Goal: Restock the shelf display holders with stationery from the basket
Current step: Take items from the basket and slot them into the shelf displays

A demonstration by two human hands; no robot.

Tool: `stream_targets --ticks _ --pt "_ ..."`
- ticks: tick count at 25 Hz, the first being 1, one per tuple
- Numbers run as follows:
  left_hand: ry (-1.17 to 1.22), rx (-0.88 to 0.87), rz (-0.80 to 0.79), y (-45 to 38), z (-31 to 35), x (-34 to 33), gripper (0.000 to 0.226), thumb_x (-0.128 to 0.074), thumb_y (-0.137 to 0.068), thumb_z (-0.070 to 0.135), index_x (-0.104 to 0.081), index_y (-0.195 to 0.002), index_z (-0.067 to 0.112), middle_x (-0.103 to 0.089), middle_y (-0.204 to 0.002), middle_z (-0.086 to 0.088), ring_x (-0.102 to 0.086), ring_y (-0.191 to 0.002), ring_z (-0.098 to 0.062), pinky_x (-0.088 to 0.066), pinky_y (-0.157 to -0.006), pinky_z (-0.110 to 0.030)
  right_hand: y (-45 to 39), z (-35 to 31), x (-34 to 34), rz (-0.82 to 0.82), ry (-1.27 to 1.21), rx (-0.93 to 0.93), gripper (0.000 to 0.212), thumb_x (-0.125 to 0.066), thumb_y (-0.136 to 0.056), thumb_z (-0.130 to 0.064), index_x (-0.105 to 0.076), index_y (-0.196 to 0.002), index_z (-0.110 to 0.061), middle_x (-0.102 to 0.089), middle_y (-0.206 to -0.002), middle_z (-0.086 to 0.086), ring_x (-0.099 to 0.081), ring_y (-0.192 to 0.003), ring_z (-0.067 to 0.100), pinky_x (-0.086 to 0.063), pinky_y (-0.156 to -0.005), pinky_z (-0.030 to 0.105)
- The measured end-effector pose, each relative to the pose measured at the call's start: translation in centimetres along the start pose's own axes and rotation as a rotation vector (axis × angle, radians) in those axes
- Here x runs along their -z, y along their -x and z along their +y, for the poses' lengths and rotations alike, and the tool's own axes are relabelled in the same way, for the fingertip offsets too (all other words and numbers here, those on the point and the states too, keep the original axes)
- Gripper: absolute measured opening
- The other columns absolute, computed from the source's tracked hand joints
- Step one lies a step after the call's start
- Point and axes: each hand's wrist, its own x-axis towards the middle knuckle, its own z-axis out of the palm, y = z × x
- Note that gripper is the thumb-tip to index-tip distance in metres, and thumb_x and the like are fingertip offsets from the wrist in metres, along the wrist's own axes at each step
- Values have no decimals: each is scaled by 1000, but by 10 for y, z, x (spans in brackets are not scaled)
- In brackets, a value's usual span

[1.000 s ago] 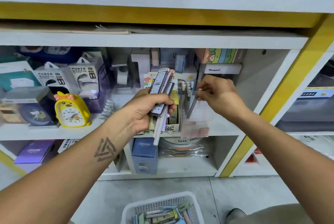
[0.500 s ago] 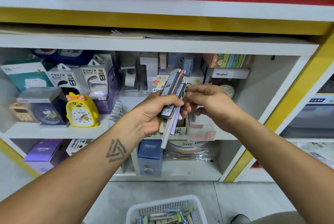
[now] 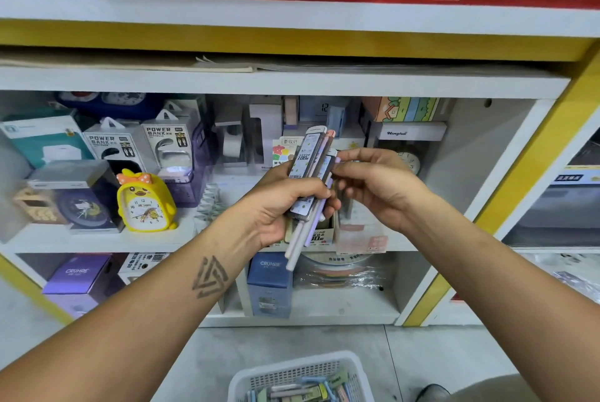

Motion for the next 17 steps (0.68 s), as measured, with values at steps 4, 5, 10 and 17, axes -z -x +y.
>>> stream_targets --ticks 4,5,10,17 --pt "59 19 75 -5 2 3 28 -64 -72 -18 -68 -96 -4 -69 -83 -29 -71 -69 -37 -61 -63 -40 -3 -13 17 131 -92 137 9 -68 -87 7 -71 -94 2 -71 -69 12 -60 -54 15 -52 -52 21" --pt "73 27 92 -5 3 4 25 -63 -73 -19 -68 -92 -4 -68 -79 -29 -71 -68 -37 -60 -62 -39 -4 -18 24 185 -90 174 9 -66 -88 7 -71 -93 2 -70 -67 11 -59 -53 15 -52 -52 21" --pt "60 21 146 -7 6 5 27 -65 -73 -19 -63 -95 -3 -67 -73 -27 -69 -63 -33 -56 -55 -33 -4 -27 50 340 377 406 9 -65 -90 5 -65 -98 1 -70 -78 21 -69 -61 25 -62 -64 32" --pt "66 29 159 -10 3 8 27 -65 -73 -18 -66 -97 -4 -67 -76 -26 -69 -63 -31 -56 -55 -32 -15 -13 50 268 897 592 11 -65 -90 -10 -68 -90 -21 -69 -78 3 -67 -75 22 -59 -74 39"
